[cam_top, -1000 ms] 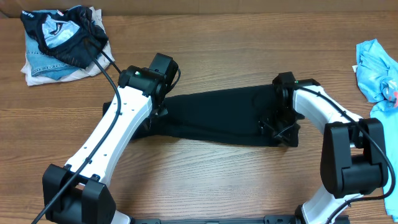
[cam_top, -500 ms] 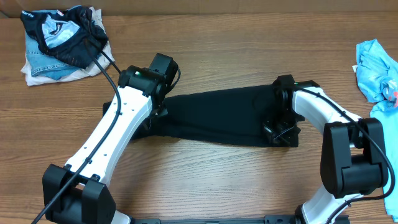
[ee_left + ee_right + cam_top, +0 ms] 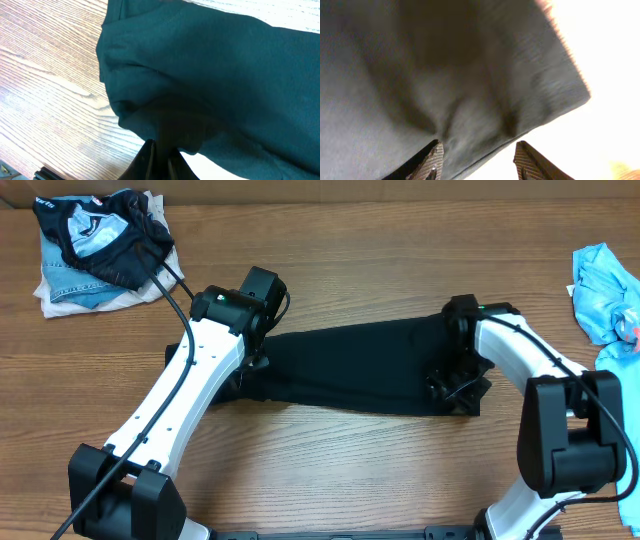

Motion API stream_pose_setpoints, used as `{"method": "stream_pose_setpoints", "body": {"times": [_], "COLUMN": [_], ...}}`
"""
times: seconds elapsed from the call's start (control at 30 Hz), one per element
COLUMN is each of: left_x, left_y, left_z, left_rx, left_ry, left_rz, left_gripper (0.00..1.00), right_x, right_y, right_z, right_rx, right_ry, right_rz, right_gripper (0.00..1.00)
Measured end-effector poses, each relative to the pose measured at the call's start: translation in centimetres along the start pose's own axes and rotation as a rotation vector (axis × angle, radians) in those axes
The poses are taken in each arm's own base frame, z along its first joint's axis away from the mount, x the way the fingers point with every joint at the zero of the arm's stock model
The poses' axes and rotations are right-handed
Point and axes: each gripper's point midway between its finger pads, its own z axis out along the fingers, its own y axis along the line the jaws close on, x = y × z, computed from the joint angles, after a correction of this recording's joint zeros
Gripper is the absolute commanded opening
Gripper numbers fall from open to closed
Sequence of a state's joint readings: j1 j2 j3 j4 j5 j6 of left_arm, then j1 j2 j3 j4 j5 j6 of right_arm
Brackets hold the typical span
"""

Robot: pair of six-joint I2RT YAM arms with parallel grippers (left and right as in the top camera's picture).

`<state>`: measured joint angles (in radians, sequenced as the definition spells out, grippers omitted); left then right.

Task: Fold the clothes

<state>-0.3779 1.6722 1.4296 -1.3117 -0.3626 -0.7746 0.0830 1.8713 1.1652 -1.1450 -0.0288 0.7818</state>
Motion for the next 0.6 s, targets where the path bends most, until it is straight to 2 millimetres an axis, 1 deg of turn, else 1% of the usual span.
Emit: {"method": "stream_pose_setpoints", "body": {"times": [0.17, 0.27, 0.3, 0.47, 0.6], "left_x": [0.0, 0.0, -0.1, -0.2, -0.2], "left_y": [0.0, 0.0, -0.1, -0.2, -0.2], "left_z": [0.0, 0.0, 0.0, 0.0, 0.0], "left_rx": [0.000, 0.001, 0.003, 0.007, 0.007], "left_ry": [0.000, -0.002, -0.003, -0.007, -0.007], "left_rz": [0.000, -0.001, -0.001, 0.000, 0.003], "left_gripper": [0.11, 0.11, 0.11, 0.11, 0.11], "right_x": [-1.6, -2.4, -2.6, -2.8, -3.0], "right_y": [-2.8, -3.9, -4.0, -3.9, -3.4], "right_z": [-0.1, -0.2, -0.2, -0.1, 0.7], "right_rx": [0.036, 0.039, 0.041, 0.035, 0.004], "right_ry": [0.014, 0.016, 0.015, 0.006, -0.004], "right_rz": [0.090, 0.116, 0.116, 0.100, 0.093], "right_gripper": [0.49, 0.50, 0.53, 0.57, 0.59]}}
